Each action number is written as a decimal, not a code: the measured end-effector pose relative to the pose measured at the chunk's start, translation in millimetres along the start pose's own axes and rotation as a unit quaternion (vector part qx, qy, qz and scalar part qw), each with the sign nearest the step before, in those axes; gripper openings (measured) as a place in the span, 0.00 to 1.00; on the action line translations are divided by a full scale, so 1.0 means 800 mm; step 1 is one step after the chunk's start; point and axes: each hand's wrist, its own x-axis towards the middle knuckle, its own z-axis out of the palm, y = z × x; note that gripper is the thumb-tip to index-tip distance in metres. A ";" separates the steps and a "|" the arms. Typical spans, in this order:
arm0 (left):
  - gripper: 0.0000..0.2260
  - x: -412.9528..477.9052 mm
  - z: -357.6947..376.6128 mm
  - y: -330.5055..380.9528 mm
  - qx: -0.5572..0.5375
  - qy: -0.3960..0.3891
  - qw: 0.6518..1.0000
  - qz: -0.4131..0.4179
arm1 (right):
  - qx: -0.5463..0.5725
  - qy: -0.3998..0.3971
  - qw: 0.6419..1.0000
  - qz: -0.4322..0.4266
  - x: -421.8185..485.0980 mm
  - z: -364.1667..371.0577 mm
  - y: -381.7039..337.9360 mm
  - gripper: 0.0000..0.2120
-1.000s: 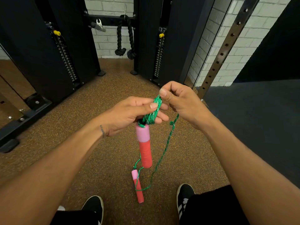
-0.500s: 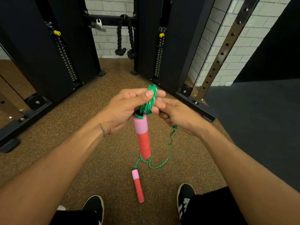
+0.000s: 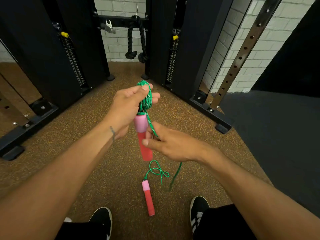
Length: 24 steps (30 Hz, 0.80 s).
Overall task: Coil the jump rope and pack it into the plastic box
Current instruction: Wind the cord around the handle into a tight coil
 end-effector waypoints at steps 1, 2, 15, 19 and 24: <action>0.12 -0.001 0.000 -0.002 0.022 0.007 1.000 0.001 | -0.014 0.007 1.000 -0.020 -0.003 -0.003 -0.007 0.09; 0.11 -0.001 -0.002 -0.004 0.044 0.015 0.999 0.004 | -0.032 0.016 0.999 -0.040 -0.007 -0.008 -0.013 0.07; 0.14 -0.011 0.013 -0.008 0.108 -0.208 0.970 -0.057 | 0.183 0.294 0.937 -0.047 -0.020 -0.078 0.017 0.11; 0.14 -0.020 0.022 -0.006 0.096 -0.253 0.960 -0.078 | 0.179 0.301 0.937 -0.015 -0.018 -0.077 0.030 0.11; 0.17 -0.027 0.025 0.001 0.013 -0.263 0.959 -0.102 | 0.235 0.270 0.934 0.013 -0.009 -0.073 0.038 0.12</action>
